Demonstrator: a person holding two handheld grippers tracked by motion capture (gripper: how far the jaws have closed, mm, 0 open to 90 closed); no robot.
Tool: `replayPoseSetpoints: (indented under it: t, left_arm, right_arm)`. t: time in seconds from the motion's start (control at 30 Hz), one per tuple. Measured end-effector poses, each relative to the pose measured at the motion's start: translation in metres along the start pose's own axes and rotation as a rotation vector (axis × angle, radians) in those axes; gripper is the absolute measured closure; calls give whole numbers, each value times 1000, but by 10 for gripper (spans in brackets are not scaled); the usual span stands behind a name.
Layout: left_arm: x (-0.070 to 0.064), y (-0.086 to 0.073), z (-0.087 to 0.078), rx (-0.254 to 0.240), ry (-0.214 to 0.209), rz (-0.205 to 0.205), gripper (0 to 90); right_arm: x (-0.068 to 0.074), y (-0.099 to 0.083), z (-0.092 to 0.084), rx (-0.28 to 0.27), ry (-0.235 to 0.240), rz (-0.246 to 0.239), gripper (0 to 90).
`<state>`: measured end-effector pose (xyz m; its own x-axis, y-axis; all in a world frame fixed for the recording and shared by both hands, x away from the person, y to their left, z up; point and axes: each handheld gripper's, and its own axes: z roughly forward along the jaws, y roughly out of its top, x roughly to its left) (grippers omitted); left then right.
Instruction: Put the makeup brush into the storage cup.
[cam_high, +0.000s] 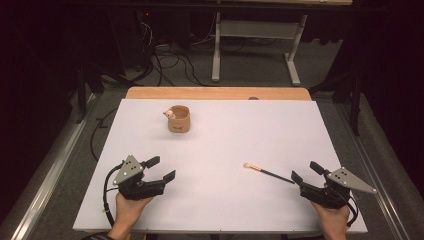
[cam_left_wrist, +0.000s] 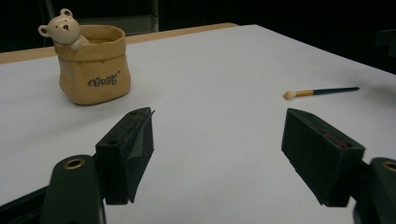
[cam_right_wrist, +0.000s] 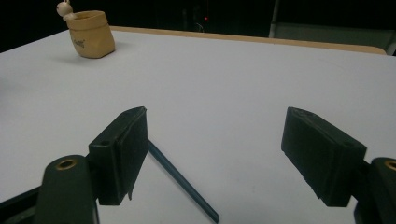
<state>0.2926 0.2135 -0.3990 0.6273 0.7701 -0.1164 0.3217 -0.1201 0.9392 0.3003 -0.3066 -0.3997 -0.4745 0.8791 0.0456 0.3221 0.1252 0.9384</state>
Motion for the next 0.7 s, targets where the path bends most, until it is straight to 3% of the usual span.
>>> replayPoseSetpoints:
  t: [0.7]
  left_arm:
    - [-1, 0, 0, 4, -6, -2, 260]
  right_arm:
    - [0, 0, 0, 10, 5, 9, 266]
